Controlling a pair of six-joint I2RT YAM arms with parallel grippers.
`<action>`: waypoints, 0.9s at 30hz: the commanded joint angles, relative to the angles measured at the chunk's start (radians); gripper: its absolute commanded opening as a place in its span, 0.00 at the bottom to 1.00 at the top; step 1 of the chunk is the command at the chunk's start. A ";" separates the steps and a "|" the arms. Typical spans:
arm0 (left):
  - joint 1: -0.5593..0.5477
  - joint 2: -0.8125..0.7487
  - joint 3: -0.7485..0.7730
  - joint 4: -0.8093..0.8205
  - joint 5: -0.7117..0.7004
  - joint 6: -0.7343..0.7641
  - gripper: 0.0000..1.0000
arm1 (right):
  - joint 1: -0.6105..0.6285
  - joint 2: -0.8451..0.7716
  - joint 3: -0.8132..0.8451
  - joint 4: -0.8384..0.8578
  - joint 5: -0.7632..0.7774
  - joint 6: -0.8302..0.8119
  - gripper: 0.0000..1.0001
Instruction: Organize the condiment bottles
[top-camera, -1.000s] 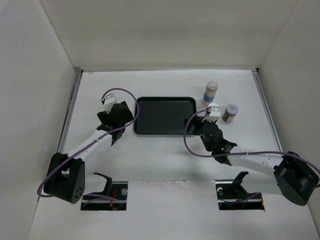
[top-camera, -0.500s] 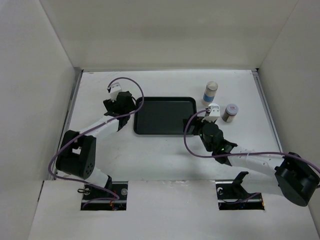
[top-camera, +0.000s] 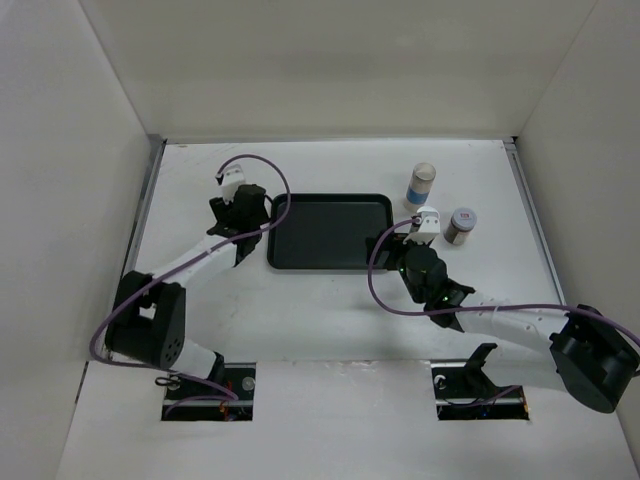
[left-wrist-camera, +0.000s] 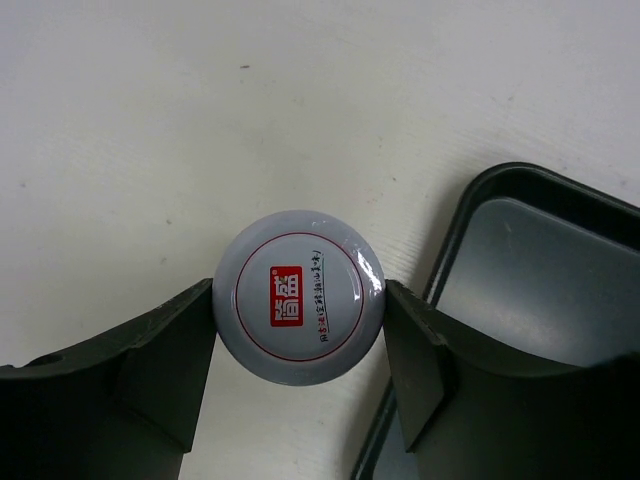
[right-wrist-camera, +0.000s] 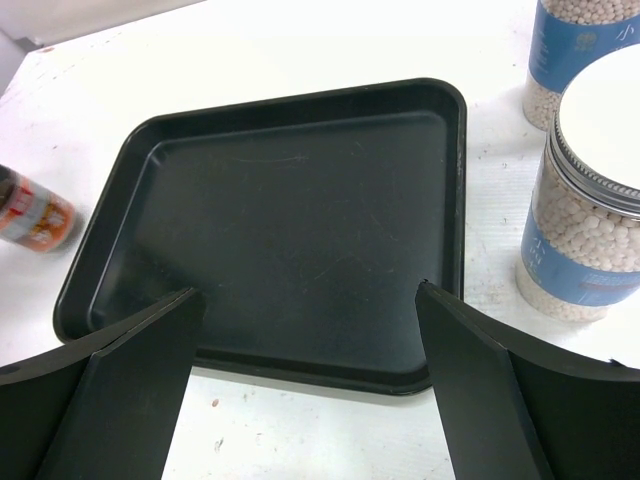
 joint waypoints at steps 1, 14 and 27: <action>-0.050 -0.190 0.038 0.117 -0.061 0.036 0.33 | 0.001 -0.001 0.024 0.055 -0.005 -0.002 0.94; -0.210 0.041 0.186 0.219 0.051 0.020 0.36 | -0.009 -0.004 0.019 0.056 -0.004 -0.007 0.94; -0.218 0.230 0.226 0.242 0.008 0.032 0.69 | -0.022 -0.032 0.008 0.053 -0.002 -0.010 1.00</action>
